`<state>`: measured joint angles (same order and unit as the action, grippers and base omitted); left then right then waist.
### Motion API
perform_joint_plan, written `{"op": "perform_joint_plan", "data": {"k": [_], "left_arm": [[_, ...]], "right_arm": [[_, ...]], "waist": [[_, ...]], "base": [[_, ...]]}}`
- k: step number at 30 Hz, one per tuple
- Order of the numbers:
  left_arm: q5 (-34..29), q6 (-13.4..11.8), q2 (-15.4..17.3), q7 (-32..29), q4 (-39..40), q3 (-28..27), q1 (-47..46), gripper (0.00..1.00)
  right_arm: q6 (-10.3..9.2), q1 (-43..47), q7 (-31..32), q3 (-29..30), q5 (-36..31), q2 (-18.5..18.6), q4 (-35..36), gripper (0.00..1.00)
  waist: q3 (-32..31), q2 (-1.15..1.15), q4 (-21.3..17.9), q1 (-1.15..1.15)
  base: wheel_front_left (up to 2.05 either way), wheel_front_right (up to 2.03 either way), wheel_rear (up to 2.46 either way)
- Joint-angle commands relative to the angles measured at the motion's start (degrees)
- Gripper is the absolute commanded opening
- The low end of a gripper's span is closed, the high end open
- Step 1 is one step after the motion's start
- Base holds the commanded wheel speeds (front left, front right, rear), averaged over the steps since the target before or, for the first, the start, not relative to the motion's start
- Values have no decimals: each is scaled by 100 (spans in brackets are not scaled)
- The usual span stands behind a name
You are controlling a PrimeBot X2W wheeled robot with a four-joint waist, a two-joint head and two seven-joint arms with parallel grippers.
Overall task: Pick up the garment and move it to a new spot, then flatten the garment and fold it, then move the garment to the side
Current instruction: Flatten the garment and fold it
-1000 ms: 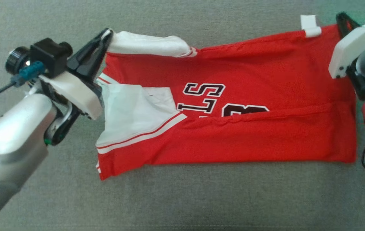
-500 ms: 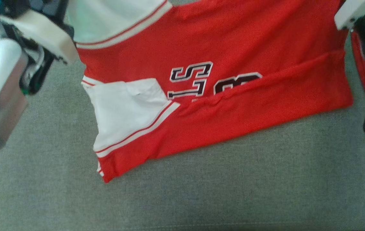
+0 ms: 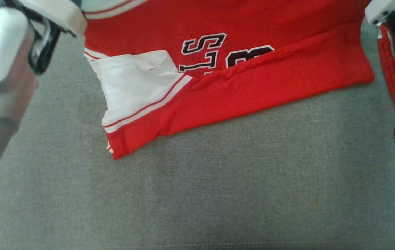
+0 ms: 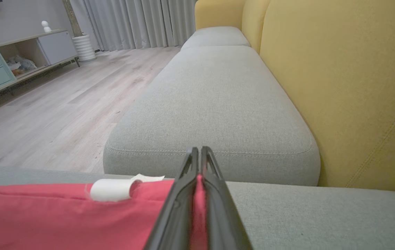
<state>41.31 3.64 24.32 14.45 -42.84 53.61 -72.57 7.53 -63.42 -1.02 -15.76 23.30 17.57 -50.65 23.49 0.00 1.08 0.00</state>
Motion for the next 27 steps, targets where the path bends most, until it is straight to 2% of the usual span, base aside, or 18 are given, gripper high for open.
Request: {"op": "perform_joint_plan", "data": {"k": [1, 7, 13, 16, 20, 27], "left_arm": [[-76, 54, 226, 49, 82, -203, 30, 0], [-54, 181, 416, -2, 448, 45, 878, 0], [151, 252, 731, -526, 1168, 407, 1744, 0], [237, 287, 990, -944, 1719, 682, 2155, 0], [254, 218, 1221, -1340, 2292, 928, 2510, 0], [281, 77, 1250, -1695, 2679, 1142, 2749, 0]], "right_arm": [[-4, 173, -37, -87, 136, 95, 128, 0], [-4, 807, 77, -382, 541, 344, 87, 0], [-4, 1355, 379, -750, 782, 661, 109, 0], [-4, 1615, 625, -963, 910, 872, 116, 0], [-4, 1890, 1010, -1284, 1070, 1154, 188, 0], [-4, 2032, 1409, -1849, 948, 1573, 381, 0]], "waist": [[-118, 0, 73, 0], [-471, 0, 248, 0], [-666, 0, 382, 0], [-729, 0, 441, 0], [-767, 0, 492, 0], [-753, 0, 441, 0]], "base": [[0, 0, 0], [0, 0, 0], [0, 0, 0], [0, 0, 0], [0, 0, 0], [0, 0, 0]]}}
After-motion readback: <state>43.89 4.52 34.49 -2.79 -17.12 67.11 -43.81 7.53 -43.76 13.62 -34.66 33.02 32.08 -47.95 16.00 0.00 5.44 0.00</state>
